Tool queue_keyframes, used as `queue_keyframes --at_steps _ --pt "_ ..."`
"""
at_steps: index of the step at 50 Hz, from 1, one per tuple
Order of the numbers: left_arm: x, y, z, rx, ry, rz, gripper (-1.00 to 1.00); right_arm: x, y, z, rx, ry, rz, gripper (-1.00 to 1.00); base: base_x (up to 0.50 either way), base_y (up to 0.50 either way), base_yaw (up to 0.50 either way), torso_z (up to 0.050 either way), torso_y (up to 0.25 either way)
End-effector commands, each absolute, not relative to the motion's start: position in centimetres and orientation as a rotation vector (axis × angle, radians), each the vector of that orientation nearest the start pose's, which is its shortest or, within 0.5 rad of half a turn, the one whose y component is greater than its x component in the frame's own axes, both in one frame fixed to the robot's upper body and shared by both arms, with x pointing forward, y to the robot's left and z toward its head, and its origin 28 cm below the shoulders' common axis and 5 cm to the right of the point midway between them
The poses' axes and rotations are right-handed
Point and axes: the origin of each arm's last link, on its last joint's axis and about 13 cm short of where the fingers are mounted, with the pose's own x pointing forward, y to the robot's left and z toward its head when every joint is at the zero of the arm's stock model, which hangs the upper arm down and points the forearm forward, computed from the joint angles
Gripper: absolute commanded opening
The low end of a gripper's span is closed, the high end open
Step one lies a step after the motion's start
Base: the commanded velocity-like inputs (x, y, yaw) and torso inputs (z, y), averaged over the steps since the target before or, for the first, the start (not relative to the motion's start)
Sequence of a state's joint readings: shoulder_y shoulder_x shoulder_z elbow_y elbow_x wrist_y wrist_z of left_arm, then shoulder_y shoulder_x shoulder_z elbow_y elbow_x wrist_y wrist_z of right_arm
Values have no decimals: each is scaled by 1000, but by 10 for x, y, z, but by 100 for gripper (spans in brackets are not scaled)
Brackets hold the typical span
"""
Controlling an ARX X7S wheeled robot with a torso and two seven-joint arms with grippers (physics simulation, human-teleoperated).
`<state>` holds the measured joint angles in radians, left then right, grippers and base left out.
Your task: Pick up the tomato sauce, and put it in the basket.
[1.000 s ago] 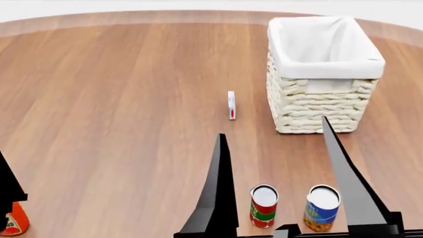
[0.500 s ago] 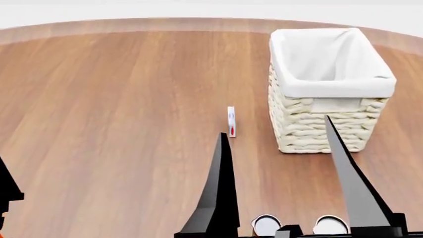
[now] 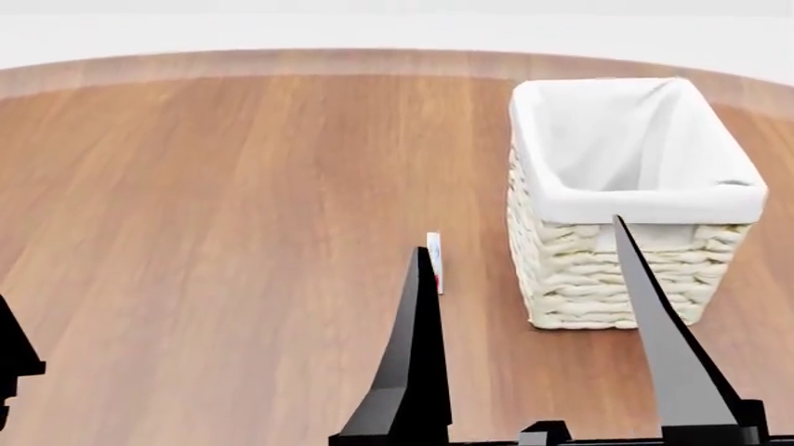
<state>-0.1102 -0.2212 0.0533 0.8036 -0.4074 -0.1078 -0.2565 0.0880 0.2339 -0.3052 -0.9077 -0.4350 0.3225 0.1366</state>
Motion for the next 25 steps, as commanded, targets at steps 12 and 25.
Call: queue_keyframes --at_steps 12,25 --pt "186 209 188 -251 -722 -72 100 173 -89 184 -451 -734 -38 100 222 0 0 0 0" --pt "186 209 188 -251 -722 -69 100 173 -88 185 -448 -734 -35 100 221 0 0 0 0"
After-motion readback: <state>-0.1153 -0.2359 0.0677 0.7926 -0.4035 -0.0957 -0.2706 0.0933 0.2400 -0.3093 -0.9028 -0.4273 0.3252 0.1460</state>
